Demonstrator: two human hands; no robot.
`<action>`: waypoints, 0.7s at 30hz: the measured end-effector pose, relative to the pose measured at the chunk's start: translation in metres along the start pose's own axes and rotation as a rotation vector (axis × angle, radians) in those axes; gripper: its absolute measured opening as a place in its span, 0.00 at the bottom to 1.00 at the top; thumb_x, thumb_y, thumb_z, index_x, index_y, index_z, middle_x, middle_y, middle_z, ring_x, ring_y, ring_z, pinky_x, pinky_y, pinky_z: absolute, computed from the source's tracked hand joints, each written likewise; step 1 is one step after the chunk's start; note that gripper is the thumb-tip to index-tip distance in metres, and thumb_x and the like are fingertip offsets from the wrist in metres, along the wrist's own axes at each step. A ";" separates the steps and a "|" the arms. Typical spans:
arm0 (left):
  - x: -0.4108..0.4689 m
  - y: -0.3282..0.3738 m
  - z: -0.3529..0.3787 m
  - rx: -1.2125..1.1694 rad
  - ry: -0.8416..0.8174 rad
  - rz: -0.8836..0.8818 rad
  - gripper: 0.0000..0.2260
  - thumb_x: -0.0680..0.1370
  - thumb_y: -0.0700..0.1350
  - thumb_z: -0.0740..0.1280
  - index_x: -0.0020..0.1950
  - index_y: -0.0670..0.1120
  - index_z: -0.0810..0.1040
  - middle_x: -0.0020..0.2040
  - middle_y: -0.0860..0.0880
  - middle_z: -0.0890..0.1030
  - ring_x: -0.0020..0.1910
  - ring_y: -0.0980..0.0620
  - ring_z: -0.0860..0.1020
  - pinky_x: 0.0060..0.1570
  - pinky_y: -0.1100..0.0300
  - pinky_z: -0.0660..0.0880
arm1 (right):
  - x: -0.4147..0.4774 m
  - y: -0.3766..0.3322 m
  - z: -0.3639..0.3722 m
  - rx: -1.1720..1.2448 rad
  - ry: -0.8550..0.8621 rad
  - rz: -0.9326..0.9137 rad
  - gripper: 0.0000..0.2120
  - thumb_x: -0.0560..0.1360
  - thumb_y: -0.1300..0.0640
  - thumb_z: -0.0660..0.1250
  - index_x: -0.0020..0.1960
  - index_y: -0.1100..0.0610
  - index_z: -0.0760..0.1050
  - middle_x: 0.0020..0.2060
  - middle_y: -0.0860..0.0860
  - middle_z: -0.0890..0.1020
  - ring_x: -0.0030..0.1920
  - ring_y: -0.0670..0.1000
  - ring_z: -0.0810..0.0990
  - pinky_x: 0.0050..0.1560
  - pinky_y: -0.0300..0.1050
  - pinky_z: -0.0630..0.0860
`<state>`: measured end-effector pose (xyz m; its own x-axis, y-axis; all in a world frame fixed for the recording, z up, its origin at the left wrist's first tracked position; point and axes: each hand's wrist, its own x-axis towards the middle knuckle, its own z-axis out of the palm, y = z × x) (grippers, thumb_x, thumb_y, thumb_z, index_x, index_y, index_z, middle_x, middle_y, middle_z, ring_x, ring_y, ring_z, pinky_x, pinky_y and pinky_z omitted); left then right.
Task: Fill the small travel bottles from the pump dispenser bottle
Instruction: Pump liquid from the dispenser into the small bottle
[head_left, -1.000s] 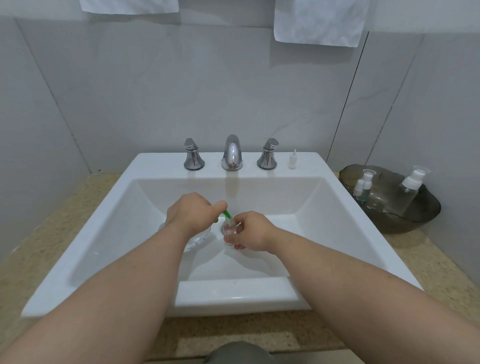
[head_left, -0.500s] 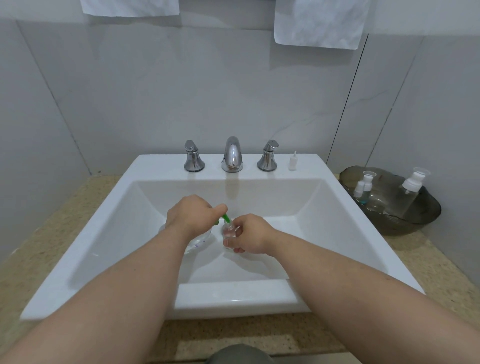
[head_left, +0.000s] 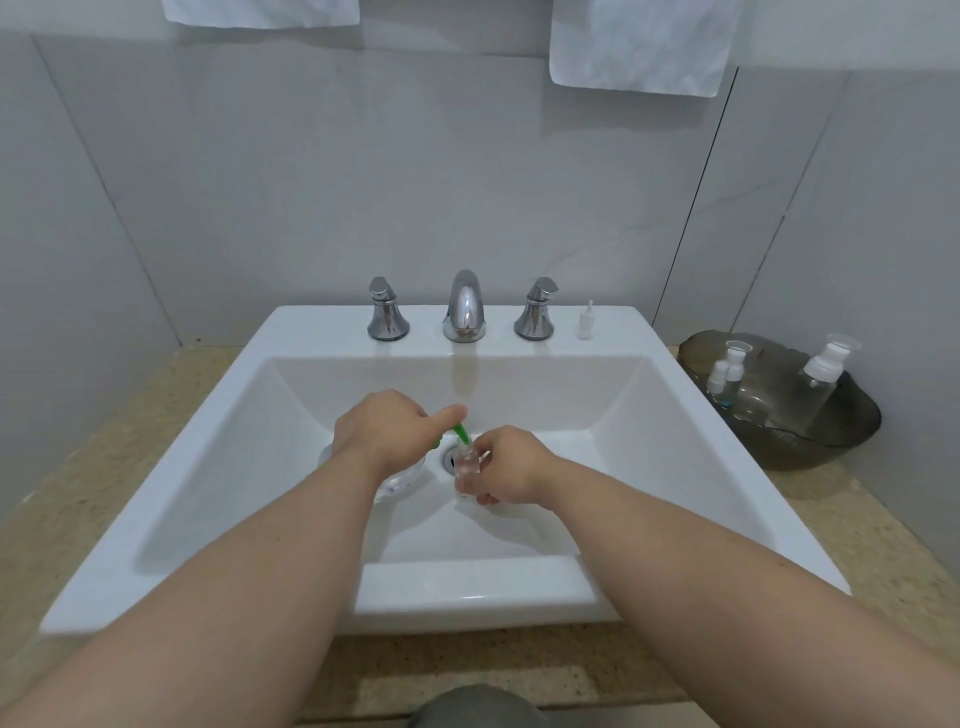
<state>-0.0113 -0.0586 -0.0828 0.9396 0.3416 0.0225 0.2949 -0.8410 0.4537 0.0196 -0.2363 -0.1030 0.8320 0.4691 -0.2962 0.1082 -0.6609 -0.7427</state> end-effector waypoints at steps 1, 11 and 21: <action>0.000 0.000 0.000 -0.002 -0.002 -0.001 0.31 0.75 0.72 0.62 0.39 0.44 0.85 0.38 0.47 0.85 0.42 0.48 0.82 0.40 0.56 0.72 | 0.000 0.000 0.000 0.000 -0.003 0.005 0.12 0.75 0.59 0.74 0.57 0.63 0.80 0.41 0.52 0.81 0.36 0.52 0.81 0.46 0.46 0.82; -0.004 0.003 -0.008 -0.070 0.011 -0.015 0.30 0.77 0.68 0.64 0.24 0.48 0.71 0.26 0.54 0.72 0.33 0.49 0.74 0.36 0.56 0.66 | -0.001 -0.001 0.000 0.027 -0.009 0.015 0.13 0.75 0.59 0.74 0.57 0.64 0.80 0.42 0.52 0.80 0.37 0.53 0.81 0.49 0.48 0.82; -0.004 0.003 -0.006 -0.064 0.011 -0.017 0.29 0.77 0.68 0.64 0.26 0.47 0.71 0.27 0.52 0.72 0.33 0.48 0.74 0.36 0.57 0.66 | 0.000 -0.002 0.001 0.052 -0.004 0.018 0.13 0.74 0.60 0.75 0.56 0.63 0.80 0.42 0.53 0.80 0.35 0.53 0.78 0.43 0.46 0.80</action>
<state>-0.0149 -0.0603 -0.0759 0.9324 0.3608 0.0235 0.2991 -0.8063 0.5104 0.0192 -0.2344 -0.1026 0.8317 0.4592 -0.3122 0.0645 -0.6383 -0.7670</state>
